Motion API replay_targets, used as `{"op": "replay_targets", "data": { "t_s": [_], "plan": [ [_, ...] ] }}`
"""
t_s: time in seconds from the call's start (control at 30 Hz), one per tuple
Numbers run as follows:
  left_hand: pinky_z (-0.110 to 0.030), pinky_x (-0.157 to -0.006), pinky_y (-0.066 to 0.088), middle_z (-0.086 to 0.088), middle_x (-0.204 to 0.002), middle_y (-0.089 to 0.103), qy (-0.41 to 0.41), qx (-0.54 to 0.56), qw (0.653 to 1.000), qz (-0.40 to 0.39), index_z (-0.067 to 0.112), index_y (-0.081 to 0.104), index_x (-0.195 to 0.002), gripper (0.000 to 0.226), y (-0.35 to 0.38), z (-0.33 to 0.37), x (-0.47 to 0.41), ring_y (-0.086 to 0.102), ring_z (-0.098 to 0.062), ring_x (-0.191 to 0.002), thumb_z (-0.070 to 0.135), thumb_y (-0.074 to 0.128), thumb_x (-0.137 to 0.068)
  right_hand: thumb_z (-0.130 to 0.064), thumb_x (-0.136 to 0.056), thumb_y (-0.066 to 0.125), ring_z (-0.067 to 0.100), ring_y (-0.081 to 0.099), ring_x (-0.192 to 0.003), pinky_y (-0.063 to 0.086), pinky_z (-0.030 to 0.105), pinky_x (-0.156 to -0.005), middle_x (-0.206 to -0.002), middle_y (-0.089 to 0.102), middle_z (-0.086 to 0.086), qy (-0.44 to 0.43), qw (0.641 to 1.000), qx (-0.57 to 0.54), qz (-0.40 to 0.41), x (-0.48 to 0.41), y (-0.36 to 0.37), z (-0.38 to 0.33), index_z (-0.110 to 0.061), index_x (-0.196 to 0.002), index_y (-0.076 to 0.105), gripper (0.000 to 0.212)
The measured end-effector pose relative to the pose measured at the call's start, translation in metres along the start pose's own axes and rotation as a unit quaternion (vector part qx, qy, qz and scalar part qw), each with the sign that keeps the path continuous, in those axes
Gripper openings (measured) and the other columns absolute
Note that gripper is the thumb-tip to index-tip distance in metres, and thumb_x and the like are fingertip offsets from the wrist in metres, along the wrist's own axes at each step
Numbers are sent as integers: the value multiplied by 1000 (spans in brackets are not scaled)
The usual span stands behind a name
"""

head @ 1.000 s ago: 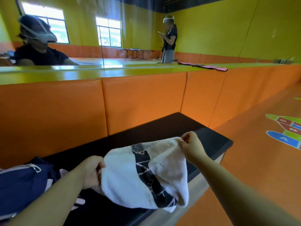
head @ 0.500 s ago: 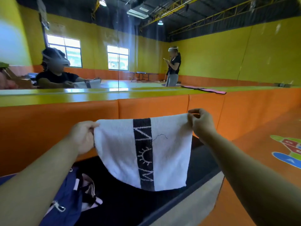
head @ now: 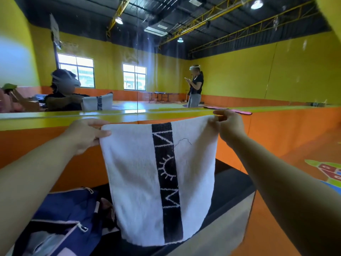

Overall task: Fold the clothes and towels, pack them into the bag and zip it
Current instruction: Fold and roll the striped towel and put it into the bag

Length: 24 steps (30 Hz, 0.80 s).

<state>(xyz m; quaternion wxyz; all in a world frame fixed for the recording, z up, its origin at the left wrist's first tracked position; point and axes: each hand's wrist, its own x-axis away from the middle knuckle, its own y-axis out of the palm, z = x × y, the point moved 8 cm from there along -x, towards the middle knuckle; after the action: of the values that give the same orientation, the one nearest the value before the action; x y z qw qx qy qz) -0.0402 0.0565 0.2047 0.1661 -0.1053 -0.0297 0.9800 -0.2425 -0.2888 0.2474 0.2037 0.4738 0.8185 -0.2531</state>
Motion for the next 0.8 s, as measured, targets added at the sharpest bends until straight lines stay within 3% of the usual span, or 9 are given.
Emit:
{"op": "replay_targets", "data": {
  "t_s": [0.07,0.13,0.3,0.37,0.53,0.63,0.7,0.8],
  "plan": [
    [-30,-64,55,-13,-100,59,9,-36,999,36,13,63,-88,21,-12,1,0,59,-25,-79,-6,64,-81,-14,-83,69,10,51,-60,42,23,-58,-81,64,5,-7,1000,10,-8,4,-1,-3,-12,-110,65,28],
    [-33,-63,52,-17,-100,61,26,-82,994,70,9,65,-95,19,-23,2,0,58,-30,-80,-1,69,-79,-15,-80,72,11,51,-56,46,30,-61,-74,64,2,-6,1000,9,-14,10,0,-2,-15,-103,67,23],
    [-18,-38,47,-18,-89,62,33,-127,984,122,4,65,-105,32,-34,-1,6,52,-23,-58,8,76,-75,-11,-83,70,11,49,-52,42,25,-56,-68,62,1,-5,999,-15,-44,24,8,-1,-11,-97,69,13],
    [-22,-43,48,-16,-88,62,28,-123,983,135,5,65,-104,34,-37,-1,8,52,-21,-57,12,78,-73,-6,-84,69,10,50,-55,45,25,-57,-74,63,5,4,999,-19,-43,27,7,2,-6,-101,70,17],
    [-36,-76,54,-4,-83,62,28,-132,980,147,14,66,-103,36,-37,3,13,56,-18,-66,24,80,-71,2,-86,62,15,55,-69,47,22,-65,-87,62,11,17,999,-10,-43,32,-1,14,-2,-113,66,28],
    [-29,-72,53,-9,-103,63,51,-117,983,131,16,66,-104,34,-30,10,18,58,-18,-75,20,79,-73,-4,-89,60,20,58,-79,46,19,-64,-91,64,11,6,999,2,-38,37,-8,13,-4,-115,65,26],
    [-24,-65,48,-10,-110,62,72,-103,986,113,12,67,-106,36,-25,16,21,58,-21,-86,14,79,-72,-7,-91,59,17,56,-76,43,17,-60,-92,64,11,-13,999,24,-27,39,-13,9,-7,-116,65,26],
    [-29,-74,46,-12,-119,62,103,-118,983,93,10,66,-109,42,-21,22,27,57,-21,-100,6,79,-70,-12,-93,57,12,51,-72,37,13,-57,-85,59,5,-64,997,51,-6,43,-20,-5,-7,-117,65,26]
  ]
}}
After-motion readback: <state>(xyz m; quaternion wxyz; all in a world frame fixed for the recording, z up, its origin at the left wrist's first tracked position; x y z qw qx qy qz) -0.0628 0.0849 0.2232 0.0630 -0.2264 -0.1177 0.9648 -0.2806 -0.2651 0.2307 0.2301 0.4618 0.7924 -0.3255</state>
